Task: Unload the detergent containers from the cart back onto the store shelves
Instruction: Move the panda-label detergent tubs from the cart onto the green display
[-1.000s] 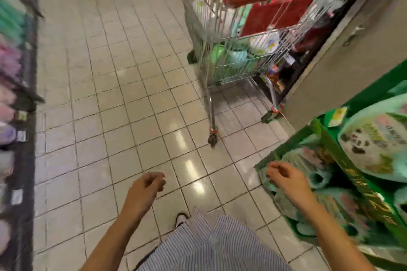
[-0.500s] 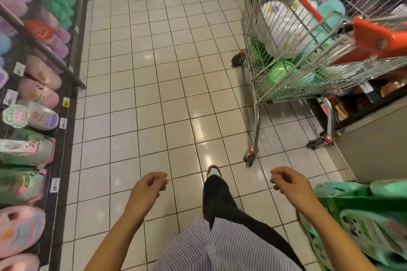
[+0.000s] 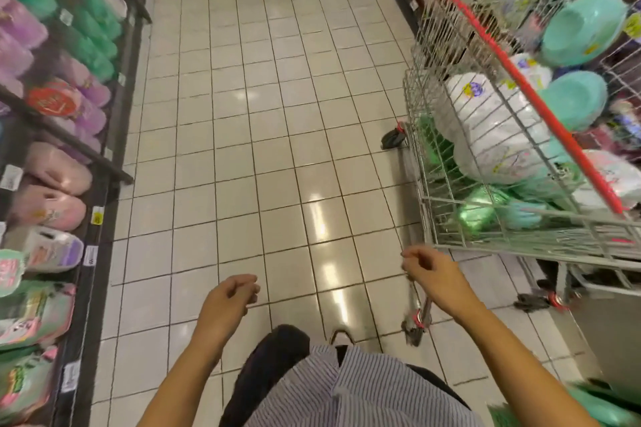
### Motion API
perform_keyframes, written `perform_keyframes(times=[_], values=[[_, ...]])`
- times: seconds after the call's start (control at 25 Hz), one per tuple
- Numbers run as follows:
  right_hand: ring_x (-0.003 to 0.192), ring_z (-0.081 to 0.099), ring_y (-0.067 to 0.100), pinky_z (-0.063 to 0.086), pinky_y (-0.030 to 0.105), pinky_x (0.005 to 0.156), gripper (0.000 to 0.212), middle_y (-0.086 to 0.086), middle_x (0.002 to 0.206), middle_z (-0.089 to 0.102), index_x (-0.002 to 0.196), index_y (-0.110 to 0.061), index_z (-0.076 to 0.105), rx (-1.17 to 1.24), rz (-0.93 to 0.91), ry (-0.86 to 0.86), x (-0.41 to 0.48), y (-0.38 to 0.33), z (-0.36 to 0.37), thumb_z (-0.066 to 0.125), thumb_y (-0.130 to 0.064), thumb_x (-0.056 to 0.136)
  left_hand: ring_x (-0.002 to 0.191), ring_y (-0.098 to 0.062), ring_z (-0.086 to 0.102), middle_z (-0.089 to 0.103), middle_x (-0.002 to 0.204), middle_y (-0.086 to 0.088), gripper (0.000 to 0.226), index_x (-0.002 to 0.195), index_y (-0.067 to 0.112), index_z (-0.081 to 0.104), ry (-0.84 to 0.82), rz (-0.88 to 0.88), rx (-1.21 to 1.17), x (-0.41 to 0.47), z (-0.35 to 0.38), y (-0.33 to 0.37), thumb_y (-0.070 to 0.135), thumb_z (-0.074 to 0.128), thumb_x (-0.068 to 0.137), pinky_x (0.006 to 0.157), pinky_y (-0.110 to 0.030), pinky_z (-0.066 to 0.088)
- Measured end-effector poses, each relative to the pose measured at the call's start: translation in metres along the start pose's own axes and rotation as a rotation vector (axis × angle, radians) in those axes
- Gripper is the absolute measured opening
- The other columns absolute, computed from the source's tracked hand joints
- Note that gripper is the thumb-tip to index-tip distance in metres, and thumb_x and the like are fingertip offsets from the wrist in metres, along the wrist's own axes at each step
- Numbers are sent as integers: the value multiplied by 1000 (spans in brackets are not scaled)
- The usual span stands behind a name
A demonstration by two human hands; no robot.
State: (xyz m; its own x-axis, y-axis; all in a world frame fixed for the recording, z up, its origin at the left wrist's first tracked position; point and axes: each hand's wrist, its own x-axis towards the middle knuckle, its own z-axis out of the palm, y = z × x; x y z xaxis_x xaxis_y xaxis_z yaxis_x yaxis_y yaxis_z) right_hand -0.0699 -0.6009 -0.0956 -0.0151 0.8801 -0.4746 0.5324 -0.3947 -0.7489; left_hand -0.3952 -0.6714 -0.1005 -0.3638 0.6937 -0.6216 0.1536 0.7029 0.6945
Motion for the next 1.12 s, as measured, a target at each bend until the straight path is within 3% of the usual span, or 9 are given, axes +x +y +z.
perform_keyframes(times=[0.08, 0.2, 0.32, 0.48, 0.56, 0.72, 0.84, 1.0, 1.12], values=[[74, 58, 19, 47, 15, 66, 13, 24, 92, 67, 102, -5, 66, 36, -56, 7, 44, -40, -1, 57, -5, 92, 94, -17, 64, 68, 101, -4, 18, 109, 18, 63, -8, -32, -12, 30, -5, 13, 13, 51, 97, 74, -26, 48], [75, 61, 20, 49, 22, 71, 14, 20, 93, 69, 104, -7, 66, 49, -88, 30, 111, -87, -1, 59, -7, 92, 94, -19, 63, 68, 103, -7, 18, 110, 14, 64, -4, -76, -12, 88, -11, 41, 12, 51, 97, 74, -27, 47], [72, 59, 16, 45, 12, 63, 15, 21, 92, 68, 105, -6, 66, 35, -68, 73, 163, -116, -3, 58, -9, 93, 96, -22, 63, 69, 103, -8, 19, 111, 12, 64, -50, -90, 24, 155, -14, 88, 14, 53, 96, 81, -32, 47], [70, 58, 12, 46, 6, 60, 15, 24, 94, 67, 105, -4, 65, 127, 8, 177, 209, -147, -16, 56, -5, 93, 93, -19, 65, 70, 96, -2, 17, 107, 14, 67, -171, 59, 165, 241, -11, 191, 17, 54, 96, 79, -32, 50], [71, 60, 10, 47, 8, 63, 15, 18, 93, 68, 104, -8, 67, 166, 52, 248, 225, -156, -27, 57, -7, 93, 94, -19, 65, 71, 96, -1, 14, 103, 19, 67, -254, 172, 272, 276, 2, 253, 20, 55, 96, 85, -35, 50], [76, 64, 14, 49, 16, 70, 14, 6, 88, 69, 100, -23, 65, 252, 154, 366, 242, -161, -50, 57, -13, 94, 97, -18, 66, 71, 99, -2, 12, 97, 26, 67, -404, 338, 332, 325, 55, 366, 18, 58, 93, 88, -37, 48], [72, 58, 19, 48, 27, 72, 18, 10, 84, 65, 93, -21, 65, 364, 207, 460, 256, -164, -74, 57, -5, 93, 97, -17, 66, 71, 99, 0, 13, 96, 28, 68, -485, 418, 290, 338, 110, 431, 18, 61, 91, 83, -32, 50], [73, 51, 13, 42, 19, 68, 17, 25, 85, 61, 94, -19, 68, 418, 102, 503, 287, -193, -127, 59, -5, 92, 93, -14, 68, 73, 94, 3, 14, 94, 29, 70, -579, 549, 210, 324, 189, 508, 17, 63, 90, 83, -31, 52], [73, 50, 11, 42, 22, 69, 23, 7, 78, 60, 90, -23, 66, 522, -52, 548, 306, -226, -183, 60, 0, 90, 85, -6, 69, 74, 88, 7, 14, 91, 28, 72, -657, 674, 148, 306, 242, 570, 18, 64, 88, 75, -23, 52]])
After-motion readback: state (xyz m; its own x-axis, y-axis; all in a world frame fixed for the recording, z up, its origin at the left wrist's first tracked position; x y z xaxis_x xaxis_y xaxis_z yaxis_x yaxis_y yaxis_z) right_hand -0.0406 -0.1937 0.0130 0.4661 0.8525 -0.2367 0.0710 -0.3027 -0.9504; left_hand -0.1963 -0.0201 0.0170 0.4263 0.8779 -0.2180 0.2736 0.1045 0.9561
